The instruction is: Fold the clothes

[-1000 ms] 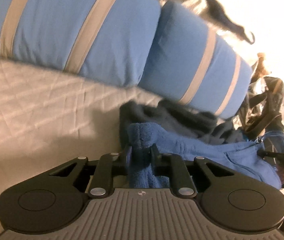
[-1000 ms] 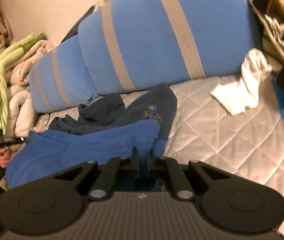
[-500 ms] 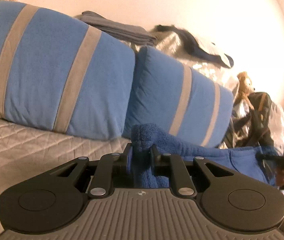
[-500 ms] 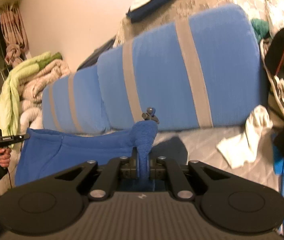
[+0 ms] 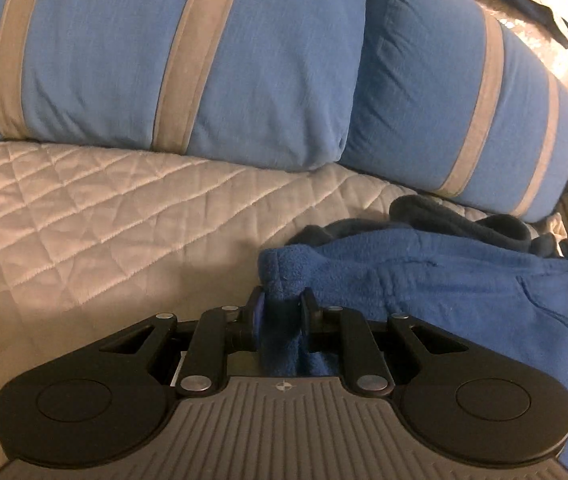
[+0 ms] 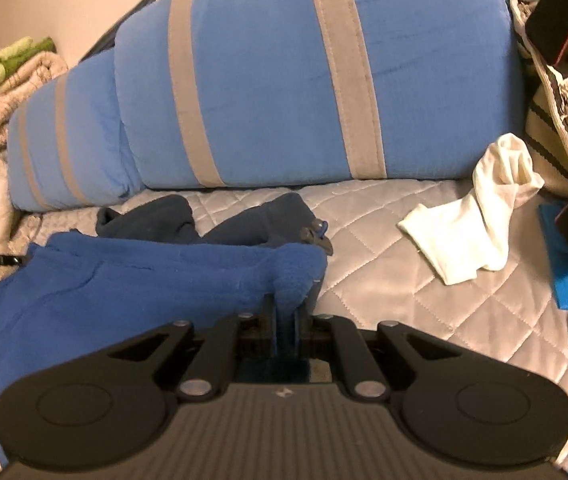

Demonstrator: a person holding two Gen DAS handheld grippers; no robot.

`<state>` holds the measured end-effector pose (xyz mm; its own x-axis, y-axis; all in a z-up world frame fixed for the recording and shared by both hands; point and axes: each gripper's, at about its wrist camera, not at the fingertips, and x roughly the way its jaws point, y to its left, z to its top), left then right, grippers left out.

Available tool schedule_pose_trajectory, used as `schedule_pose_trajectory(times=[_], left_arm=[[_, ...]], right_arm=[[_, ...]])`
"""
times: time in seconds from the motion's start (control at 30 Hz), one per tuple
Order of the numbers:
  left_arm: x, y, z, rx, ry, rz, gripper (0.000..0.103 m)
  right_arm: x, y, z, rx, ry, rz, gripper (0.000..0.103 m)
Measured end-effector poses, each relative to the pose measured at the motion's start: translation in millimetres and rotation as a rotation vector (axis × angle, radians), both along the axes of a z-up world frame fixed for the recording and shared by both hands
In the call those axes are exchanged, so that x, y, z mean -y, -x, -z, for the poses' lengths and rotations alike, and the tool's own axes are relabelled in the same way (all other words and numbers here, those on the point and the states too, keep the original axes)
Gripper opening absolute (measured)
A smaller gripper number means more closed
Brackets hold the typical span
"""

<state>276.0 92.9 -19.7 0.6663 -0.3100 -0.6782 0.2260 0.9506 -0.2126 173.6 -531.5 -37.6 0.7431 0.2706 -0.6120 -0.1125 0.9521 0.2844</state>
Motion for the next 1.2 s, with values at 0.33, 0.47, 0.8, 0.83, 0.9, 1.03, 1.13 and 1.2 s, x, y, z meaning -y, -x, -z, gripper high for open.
schedule_pose_trajectory(times=[0.33,0.47,0.8,0.83,0.9,1.03,1.13,1.2], left_arm=[[19,2,-4,-0.032,-0.156,-0.054,0.04],[23,20,-29,0.006,-0.236,-0.179,0.051],[97,95,-107,0.267,-0.152,-0.161,0.072],[103,99,-104,0.303,-0.121,-0.139,0.072],[111,101,-92,0.343,-0.069,-0.112,0.072],[113,97,-70,0.35,-0.023,-0.102,0.072],[109,95,-64,0.345,-0.006,-0.136,0.072],[106,91,-62,0.322,-0.012,-0.153,0.072]], right_arm=[[-79,8,-59,0.197,0.331,-0.006,0.08],[-140,-12,-67,0.208,0.389,-0.224,0.08],[-230,-93,-38,0.118,0.58,-0.413,0.071],[-236,-99,-33,0.108,0.605,-0.423,0.07],[-243,-107,-26,0.09,0.64,-0.438,0.068],[-254,-117,-19,0.071,0.704,-0.489,0.068],[-264,-123,-17,0.052,0.743,-0.555,0.068],[-269,-128,-16,0.023,0.759,-0.606,0.045]])
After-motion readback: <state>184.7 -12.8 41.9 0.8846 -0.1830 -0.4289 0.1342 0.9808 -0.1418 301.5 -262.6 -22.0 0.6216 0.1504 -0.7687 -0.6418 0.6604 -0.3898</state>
